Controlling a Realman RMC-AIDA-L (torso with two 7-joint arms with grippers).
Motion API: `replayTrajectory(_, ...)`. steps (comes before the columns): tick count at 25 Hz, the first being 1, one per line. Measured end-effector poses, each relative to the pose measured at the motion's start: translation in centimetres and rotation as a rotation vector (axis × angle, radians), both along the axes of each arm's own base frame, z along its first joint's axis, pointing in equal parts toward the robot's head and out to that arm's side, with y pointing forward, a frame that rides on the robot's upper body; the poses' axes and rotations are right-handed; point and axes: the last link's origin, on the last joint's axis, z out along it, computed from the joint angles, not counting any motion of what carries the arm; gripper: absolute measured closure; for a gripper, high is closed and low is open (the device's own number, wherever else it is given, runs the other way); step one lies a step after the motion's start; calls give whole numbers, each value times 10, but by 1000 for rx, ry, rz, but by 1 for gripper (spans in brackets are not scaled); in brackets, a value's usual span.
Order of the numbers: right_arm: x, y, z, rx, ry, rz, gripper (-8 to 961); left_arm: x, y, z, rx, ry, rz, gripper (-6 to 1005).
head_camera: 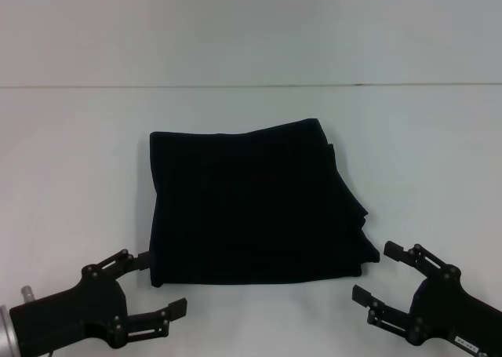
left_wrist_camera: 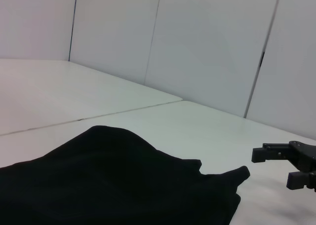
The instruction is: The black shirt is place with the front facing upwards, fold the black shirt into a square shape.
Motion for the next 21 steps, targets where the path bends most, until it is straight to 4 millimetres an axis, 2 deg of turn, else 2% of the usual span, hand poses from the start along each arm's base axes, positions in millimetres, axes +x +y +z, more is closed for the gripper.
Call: replayTrajectory(21, -1, -1, 0, -1, 7, 5, 56, 0, 1, 0, 1, 3, 0, 38)
